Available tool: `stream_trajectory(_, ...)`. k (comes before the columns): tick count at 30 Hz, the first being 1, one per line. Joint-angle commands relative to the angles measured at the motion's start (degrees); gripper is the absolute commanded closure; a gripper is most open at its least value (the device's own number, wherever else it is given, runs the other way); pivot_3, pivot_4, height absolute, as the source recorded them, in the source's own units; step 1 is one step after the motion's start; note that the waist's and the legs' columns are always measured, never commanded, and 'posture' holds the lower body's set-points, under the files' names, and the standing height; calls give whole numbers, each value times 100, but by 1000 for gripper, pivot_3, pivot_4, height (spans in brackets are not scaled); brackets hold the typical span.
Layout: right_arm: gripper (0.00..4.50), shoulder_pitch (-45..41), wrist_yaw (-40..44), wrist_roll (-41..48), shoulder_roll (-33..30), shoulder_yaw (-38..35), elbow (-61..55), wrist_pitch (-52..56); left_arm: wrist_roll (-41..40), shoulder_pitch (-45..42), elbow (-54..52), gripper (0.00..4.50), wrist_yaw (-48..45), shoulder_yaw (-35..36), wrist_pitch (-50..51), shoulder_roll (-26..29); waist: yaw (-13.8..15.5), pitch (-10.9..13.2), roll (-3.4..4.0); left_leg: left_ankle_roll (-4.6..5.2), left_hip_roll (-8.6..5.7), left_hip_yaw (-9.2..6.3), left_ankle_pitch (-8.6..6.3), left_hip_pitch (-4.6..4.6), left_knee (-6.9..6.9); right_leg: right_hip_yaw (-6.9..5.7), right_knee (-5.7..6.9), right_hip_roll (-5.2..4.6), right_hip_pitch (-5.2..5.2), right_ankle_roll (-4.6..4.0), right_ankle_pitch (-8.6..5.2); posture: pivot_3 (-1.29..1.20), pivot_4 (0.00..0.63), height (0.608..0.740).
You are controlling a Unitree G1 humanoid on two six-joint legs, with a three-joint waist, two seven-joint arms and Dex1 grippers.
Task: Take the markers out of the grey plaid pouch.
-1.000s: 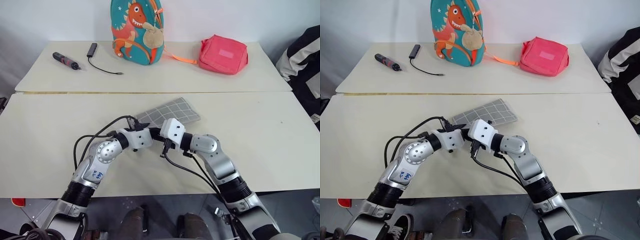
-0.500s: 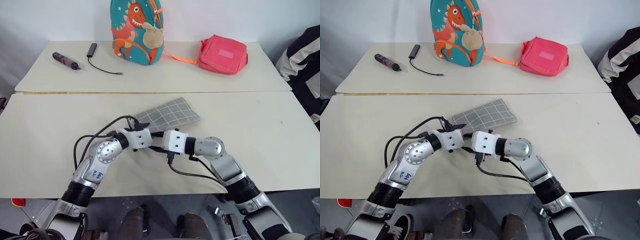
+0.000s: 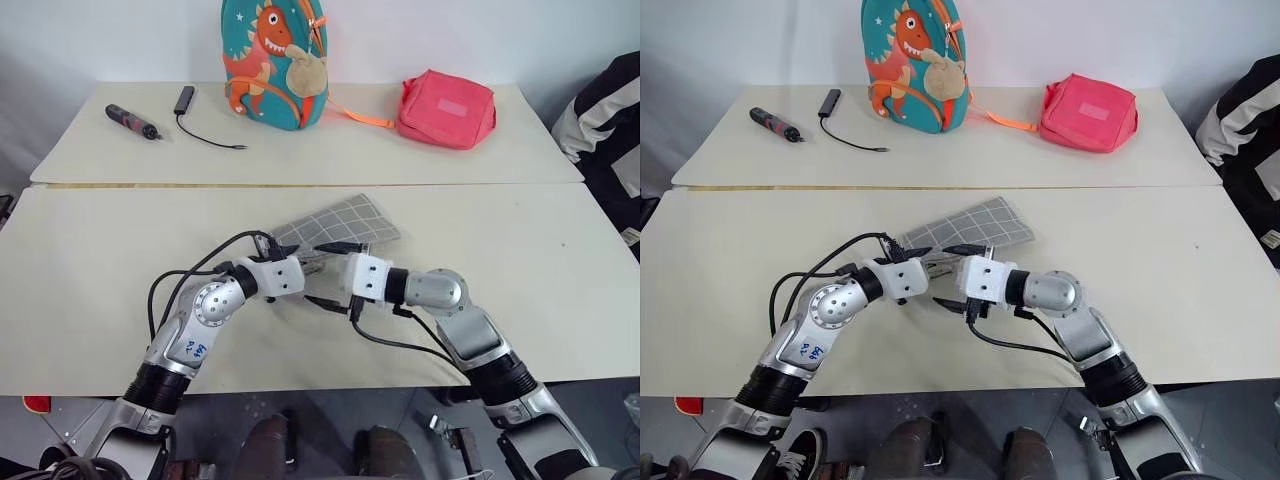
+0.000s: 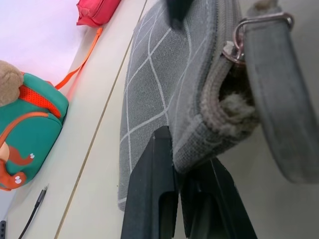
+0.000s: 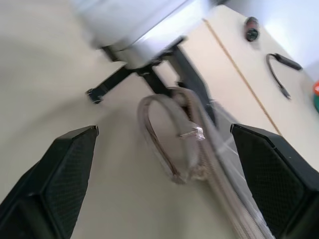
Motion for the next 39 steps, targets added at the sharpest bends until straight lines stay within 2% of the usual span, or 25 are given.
stream_trajectory(1, 40, 204, -401, 663, 349, -477, -356, 985, 69, -23, -19, 4500, 177, -48, 40, -76, 1, 0, 0, 0, 0, 0, 0, -1, 1, 0, 1, 0, 0, 0, 0, 0, 150, 740)
stream_trajectory(8, 40, 837, -785, 2155, 722, -1056, -1319, 3795, 61, -115, -13, 4500, 163, -70, 28, -63, 4, 0, 0, 1, 0, -3, 0, -3, 0, -1, 0, 0, 1, 0, 0, 0, 150, 740)
stream_trajectory(12, 40, 972, -999, 2622, 824, -1096, -1782, 4608, 81, -220, -11, 4500, 167, -79, 66, -71, -8, 0, 0, 2, 1, -3, -2, -6, -2, 1, -2, 0, -6, 0, 0, 0, 150, 740)
stream_trajectory(14, 40, 931, -1309, 2640, 989, -1280, -1770, 4590, 96, -252, -5, 4500, 188, -79, 101, -73, -10, 0, 0, 2, 0, 0, -2, -8, -4, 3, -1, 0, -12, 0, 0, 0, 150, 740)
stream_trajectory(19, 40, 1034, -1203, 2706, 732, -1258, -1821, 4609, -21, -236, -46, 4500, 188, -35, 84, -90, -1, 0, 0, 1, 0, 4, -2, -10, -7, 5, 0, 0, -16, 0, 0, 0, 150, 740)
stream_trajectory(27, 40, 985, -1615, 2386, 1514, -752, -1126, 4023, -18, -263, -150, 4500, 100, -148, 142, -190, -25, 0, 0, 0, 2, 6, -1, -10, -10, 5, 1, 3, -19, 0, 0, 0, 150, 740)
stream_trajectory(33, 40, 738, -1648, 2264, 1653, -815, -598, 3525, -29, -224, -241, 4500, 75, -138, 207, -174, -11, 0, 0, 0, 0, 5, -1, -10, -8, 5, 1, 2, -18, 0, 0, 0, 150, 740)
stream_trajectory(36, 641, 628, -1693, 2250, 1752, -810, -427, 3374, -33, -212, -278, 4500, 68, -155, 244, -188, -23, 0, 0, -1, 1, 6, -1, -10, -9, 6, 2, 3, -19, 0, 0, 0, 150, 740)
stream_trajectory(39, 1593, 577, -1720, 2256, 1860, -783, -324, 3327, -34, -210, -300, 4500, 68, -176, 277, -221, -27, 0, 0, -1, 1, 6, 0, -10, -10, 7, 3, 3, -19, 0, 0, 0, 150, 740)
